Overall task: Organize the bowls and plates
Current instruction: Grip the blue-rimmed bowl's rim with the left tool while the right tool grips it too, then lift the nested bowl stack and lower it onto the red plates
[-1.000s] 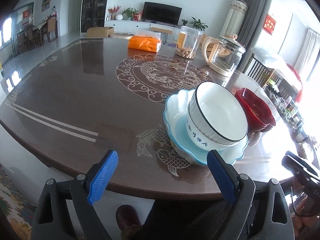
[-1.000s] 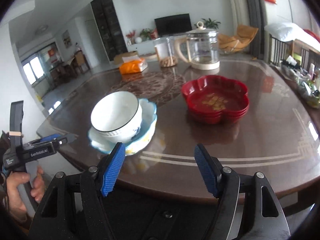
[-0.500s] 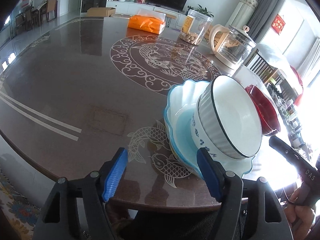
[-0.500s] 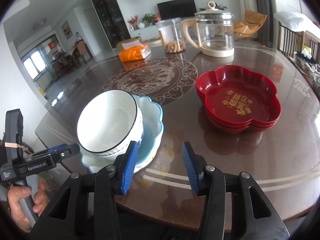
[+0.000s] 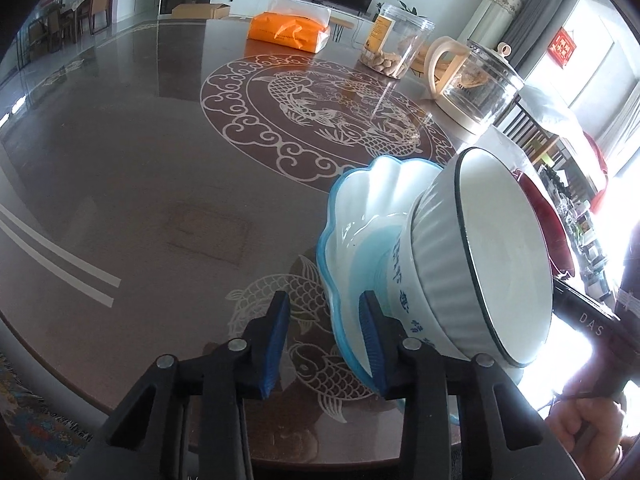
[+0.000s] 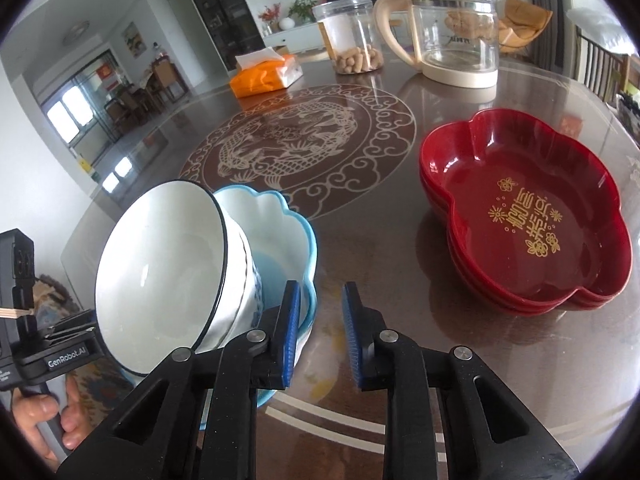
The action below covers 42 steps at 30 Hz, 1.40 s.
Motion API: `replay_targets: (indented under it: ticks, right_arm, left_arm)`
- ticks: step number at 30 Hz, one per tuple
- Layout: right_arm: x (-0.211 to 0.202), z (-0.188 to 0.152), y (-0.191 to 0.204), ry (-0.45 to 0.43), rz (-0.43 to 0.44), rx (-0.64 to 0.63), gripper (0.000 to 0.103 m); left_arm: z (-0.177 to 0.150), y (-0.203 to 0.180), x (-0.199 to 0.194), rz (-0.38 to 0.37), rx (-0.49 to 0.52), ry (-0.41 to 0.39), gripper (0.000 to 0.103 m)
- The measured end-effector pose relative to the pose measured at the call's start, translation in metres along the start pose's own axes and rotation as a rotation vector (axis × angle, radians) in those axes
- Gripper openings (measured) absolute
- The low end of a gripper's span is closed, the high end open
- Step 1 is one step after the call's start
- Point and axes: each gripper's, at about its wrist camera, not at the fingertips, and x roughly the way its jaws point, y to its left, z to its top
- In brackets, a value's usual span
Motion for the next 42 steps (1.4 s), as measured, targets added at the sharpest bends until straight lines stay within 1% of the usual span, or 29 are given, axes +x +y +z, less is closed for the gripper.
replay_targets:
  ticks: [2, 5, 6, 7, 10, 11, 12, 13, 16, 20, 26, 30, 35, 38, 42]
  right_arm:
    - [0.005, 0.001, 0.001, 0.007, 0.002, 0.001, 0.024]
    - [0.009, 0.002, 0.001, 0.006, 0.013, 0.009, 0.019]
    - [0.01, 0.002, 0.001, 0.006, 0.015, 0.012, 0.019]
    - [0.011, 0.002, 0.0, 0.006, 0.018, 0.014, 0.019]
    - [0.017, 0.003, 0.001, 0.032, 0.045, 0.015, 0.018]
    - [0.02, 0.003, 0.002, 0.048, 0.061, 0.016, 0.016]
    - [0.021, 0.004, 0.004, 0.052, 0.055, 0.012, 0.014]
    - [0.022, 0.004, 0.006, 0.05, 0.045, 0.009, 0.014]
    - [0.022, 0.003, 0.001, 0.042, 0.075, 0.044, 0.014]
    - [0.015, 0.0, 0.002, 0.035, 0.08, 0.057, 0.014]
    - [-0.003, 0.011, 0.007, 0.008, 0.076, 0.071, 0.014]
    - [-0.021, 0.024, 0.005, -0.012, 0.077, 0.084, 0.014]
    - [-0.052, 0.046, -0.007, -0.067, 0.063, 0.1, 0.014]
    - [-0.073, 0.065, -0.02, -0.109, 0.034, 0.104, 0.014]
    - [-0.1, 0.089, -0.047, -0.163, -0.02, 0.111, 0.014]
  left_arm:
    - [0.002, 0.0, 0.005, -0.014, -0.006, -0.002, 0.024]
    - [0.003, 0.005, 0.01, -0.042, -0.032, -0.009, 0.02]
    - [0.003, 0.005, 0.011, -0.053, -0.035, -0.014, 0.019]
    - [0.003, 0.004, 0.011, -0.062, -0.033, -0.019, 0.015]
    - [0.002, 0.002, 0.011, -0.056, -0.02, -0.033, 0.015]
    - [0.002, 0.003, 0.011, -0.061, -0.024, -0.033, 0.015]
    - [0.003, 0.004, 0.011, -0.066, -0.028, -0.031, 0.015]
    - [0.003, 0.004, 0.011, -0.069, -0.028, -0.029, 0.015]
    - [0.004, 0.003, 0.009, -0.067, -0.027, -0.025, 0.015]
    - [0.007, 0.0, 0.001, -0.063, -0.022, -0.037, 0.015]
    - [0.019, -0.014, -0.016, -0.057, -0.004, -0.052, 0.015]
    - [0.035, -0.031, -0.031, -0.062, 0.017, -0.06, 0.015]
    - [0.064, -0.069, -0.046, -0.09, 0.072, -0.096, 0.015]
    - [0.084, -0.098, -0.047, -0.124, 0.107, -0.113, 0.015]
    - [0.11, -0.14, -0.038, -0.176, 0.152, -0.122, 0.015]
